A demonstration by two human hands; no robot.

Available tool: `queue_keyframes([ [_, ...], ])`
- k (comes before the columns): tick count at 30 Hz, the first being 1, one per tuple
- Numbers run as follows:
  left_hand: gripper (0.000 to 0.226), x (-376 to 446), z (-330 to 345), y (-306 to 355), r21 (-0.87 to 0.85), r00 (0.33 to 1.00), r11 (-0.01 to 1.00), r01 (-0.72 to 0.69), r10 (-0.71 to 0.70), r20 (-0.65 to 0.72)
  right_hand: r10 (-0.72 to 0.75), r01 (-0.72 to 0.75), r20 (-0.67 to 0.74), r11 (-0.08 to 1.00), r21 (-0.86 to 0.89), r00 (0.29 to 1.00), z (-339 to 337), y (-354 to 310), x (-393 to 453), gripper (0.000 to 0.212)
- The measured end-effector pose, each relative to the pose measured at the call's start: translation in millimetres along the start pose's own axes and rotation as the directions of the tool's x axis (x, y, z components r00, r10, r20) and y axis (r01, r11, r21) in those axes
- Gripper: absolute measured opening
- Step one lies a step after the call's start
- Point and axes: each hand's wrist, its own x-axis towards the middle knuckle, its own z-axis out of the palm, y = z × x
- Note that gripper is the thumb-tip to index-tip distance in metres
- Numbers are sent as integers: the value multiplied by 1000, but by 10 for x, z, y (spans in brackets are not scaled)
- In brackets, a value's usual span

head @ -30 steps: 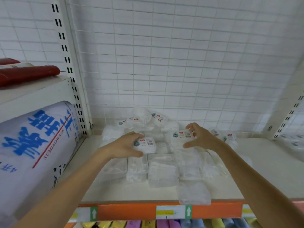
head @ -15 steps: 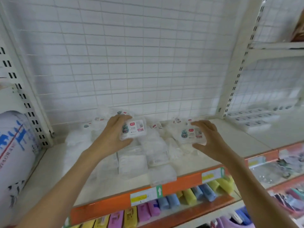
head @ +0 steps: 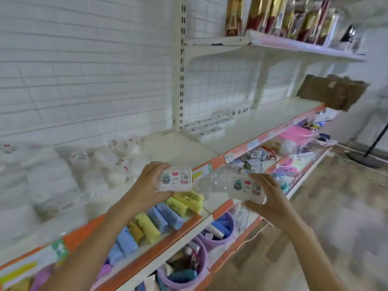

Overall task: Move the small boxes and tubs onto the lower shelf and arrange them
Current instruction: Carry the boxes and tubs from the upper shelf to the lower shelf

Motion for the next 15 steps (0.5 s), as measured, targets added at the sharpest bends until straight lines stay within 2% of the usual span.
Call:
queue_keyframes([
  [6,83,372,891,495,-64,996,998,-14,20,87,84,-83,-54,996,25,995,-454,818,-454,70],
  [8,76,488,1121,643,-72,993,997,-23,32,117,94,-91,-99,995,33,991,-574,1000,-555,69],
  [10,69,601,1312,757,-97,987,995,-16,31,159,145,-143,-86,989,29,986,-659,1162,-628,69],
  [15,69,1016,1706,866,-113,982,993,-27,47,181,245,-249,-87,968,-34,966,-760,1617,-520,73],
])
